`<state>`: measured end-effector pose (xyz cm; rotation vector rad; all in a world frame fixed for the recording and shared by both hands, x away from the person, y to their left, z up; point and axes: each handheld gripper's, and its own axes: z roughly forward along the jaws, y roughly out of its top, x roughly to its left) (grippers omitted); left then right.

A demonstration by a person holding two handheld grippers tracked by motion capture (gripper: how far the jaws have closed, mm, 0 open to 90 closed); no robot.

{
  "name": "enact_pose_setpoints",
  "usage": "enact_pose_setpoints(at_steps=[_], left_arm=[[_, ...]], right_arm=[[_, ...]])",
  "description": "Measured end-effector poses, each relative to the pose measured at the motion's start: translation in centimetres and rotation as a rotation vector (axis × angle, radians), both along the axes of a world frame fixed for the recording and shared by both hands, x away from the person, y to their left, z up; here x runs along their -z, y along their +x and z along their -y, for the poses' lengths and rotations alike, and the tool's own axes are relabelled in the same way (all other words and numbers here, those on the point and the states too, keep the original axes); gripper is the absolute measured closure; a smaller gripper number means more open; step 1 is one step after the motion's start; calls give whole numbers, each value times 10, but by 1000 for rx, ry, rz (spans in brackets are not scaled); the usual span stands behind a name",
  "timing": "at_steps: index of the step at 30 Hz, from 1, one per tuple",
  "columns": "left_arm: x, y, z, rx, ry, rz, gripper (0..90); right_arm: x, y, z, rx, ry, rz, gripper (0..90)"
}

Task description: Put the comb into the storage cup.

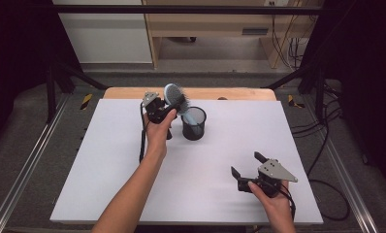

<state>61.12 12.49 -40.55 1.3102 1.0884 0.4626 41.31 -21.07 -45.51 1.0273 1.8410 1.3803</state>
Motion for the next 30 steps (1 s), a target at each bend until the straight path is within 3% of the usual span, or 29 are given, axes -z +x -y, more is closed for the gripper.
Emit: enact_pose_setpoints(at_steps=[12,30], left_arm=[[0,-1,0,-1,21,5,406],[-3,-4,3,-1,51,28,298]], right_arm=[[0,0,0,0,0,0,38],[0,0,-1,-3,-3,-2,38]])
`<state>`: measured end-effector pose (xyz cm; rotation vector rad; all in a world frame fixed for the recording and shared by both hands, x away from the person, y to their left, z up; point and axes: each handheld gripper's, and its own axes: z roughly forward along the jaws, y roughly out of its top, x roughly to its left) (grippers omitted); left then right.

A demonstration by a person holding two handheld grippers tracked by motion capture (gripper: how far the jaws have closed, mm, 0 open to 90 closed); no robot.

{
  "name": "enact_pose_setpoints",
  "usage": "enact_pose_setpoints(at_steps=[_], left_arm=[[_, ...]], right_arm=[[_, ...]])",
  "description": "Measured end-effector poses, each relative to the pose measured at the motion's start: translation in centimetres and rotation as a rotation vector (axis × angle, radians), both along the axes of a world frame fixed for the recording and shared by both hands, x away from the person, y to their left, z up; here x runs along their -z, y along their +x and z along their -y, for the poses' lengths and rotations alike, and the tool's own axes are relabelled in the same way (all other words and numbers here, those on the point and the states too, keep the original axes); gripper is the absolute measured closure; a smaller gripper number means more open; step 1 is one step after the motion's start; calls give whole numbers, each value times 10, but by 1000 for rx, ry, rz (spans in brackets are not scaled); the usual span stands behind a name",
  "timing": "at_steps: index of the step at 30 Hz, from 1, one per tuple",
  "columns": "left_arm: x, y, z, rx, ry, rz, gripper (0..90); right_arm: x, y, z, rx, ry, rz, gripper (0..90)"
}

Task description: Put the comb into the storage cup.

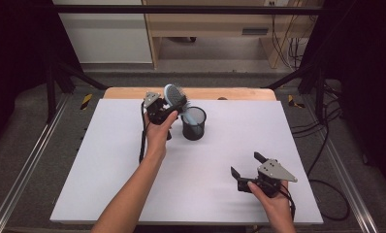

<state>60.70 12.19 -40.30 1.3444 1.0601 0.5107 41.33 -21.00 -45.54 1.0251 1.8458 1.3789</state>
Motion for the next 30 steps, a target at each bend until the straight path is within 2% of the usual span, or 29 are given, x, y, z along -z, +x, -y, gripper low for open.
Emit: enact_pose_setpoints(at_steps=[3,12,20,30], left_arm=[[-1,-1,1,-4,18,8,240],[-2,-3,2,-13,35,9,90],[-4,-8,1,-7,44,18,46],[-7,-12,-8,-18,51,34,37]], right_arm=[[0,0,0,0,0,0,38],[0,0,-1,-2,-2,-1,37],[0,0,-1,0,-2,-3,38],[0,0,-2,-2,-5,0,37]])
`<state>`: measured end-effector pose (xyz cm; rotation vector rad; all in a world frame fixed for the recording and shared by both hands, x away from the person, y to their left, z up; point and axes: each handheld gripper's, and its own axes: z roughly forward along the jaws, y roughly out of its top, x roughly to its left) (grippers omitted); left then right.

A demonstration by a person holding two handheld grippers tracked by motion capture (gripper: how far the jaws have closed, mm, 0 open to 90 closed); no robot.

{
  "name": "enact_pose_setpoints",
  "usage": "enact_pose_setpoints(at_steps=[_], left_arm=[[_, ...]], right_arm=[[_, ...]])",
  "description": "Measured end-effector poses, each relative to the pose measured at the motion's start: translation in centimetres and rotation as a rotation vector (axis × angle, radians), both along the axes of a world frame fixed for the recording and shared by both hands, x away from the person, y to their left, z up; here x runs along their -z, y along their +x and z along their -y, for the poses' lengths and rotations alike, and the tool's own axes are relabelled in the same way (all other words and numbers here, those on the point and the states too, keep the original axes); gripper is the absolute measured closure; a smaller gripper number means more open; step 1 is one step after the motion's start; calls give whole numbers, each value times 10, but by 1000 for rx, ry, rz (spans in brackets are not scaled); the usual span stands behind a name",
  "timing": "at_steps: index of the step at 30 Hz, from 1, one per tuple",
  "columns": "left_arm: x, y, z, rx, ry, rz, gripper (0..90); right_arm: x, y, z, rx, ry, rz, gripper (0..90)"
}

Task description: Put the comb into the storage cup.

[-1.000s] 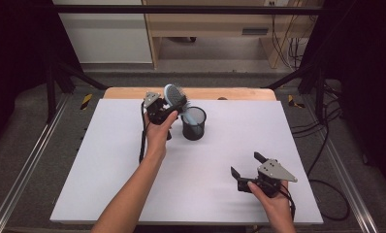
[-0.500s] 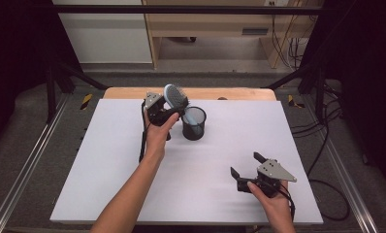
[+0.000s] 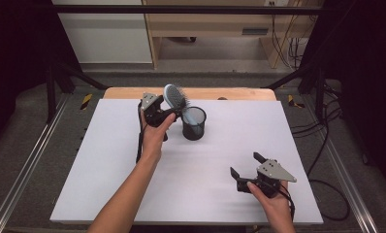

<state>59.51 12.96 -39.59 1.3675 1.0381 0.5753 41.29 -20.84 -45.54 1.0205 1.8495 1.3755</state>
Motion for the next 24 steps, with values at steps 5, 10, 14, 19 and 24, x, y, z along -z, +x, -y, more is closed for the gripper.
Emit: enact_pose_setpoints(at_steps=[5,10,14,19,24], left_arm=[[1,-3,-2,-1,23,8,35],[1,-5,-3,1,38,15,34],[0,-7,-3,5,47,25,34],[0,-10,-2,10,71,29,28],[0,-12,-3,13,89,27,26]], right_arm=[[0,0,0,-2,-1,-1,37],[0,0,0,-1,-2,0,38],[0,0,-1,-3,-3,0,38],[0,0,-1,-3,-3,1,38],[0,0,-1,-4,-4,1,37]])
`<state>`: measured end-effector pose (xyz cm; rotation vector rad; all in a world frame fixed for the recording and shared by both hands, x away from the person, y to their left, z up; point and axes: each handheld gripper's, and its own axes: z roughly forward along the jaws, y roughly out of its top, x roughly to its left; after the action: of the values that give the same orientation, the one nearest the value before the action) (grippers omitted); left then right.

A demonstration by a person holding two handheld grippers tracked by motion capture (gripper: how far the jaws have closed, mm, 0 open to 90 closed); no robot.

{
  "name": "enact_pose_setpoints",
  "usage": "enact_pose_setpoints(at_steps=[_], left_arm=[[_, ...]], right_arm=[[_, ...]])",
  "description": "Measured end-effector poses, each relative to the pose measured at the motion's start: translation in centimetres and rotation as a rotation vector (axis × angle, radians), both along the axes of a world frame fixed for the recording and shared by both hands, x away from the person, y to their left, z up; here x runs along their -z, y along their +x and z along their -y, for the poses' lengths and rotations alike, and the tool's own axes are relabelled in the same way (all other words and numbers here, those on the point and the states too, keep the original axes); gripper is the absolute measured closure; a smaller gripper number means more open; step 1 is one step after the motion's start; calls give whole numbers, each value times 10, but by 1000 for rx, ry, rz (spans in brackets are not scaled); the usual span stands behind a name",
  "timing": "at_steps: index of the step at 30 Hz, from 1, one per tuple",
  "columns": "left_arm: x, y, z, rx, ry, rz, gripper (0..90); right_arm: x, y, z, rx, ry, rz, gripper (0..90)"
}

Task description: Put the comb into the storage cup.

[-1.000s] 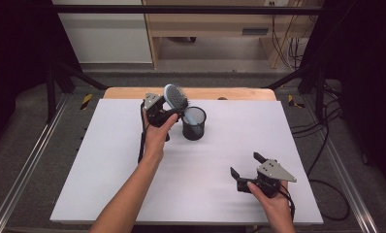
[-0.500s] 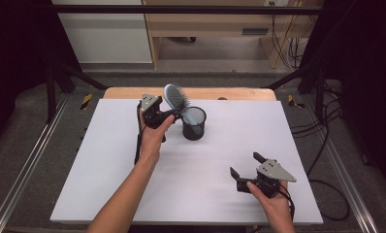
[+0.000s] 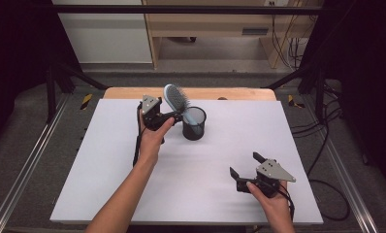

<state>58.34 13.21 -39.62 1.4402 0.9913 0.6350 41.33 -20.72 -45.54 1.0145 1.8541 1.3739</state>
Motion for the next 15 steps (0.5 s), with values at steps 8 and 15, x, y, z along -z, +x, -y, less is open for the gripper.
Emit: enact_pose_setpoints(at_steps=[8,15], left_arm=[[-1,-5,-2,-1,7,6,24],[-2,-9,-4,3,17,11,21]], right_arm=[[0,0,1,2,2,1,37],[-1,0,0,0,1,1,37]])
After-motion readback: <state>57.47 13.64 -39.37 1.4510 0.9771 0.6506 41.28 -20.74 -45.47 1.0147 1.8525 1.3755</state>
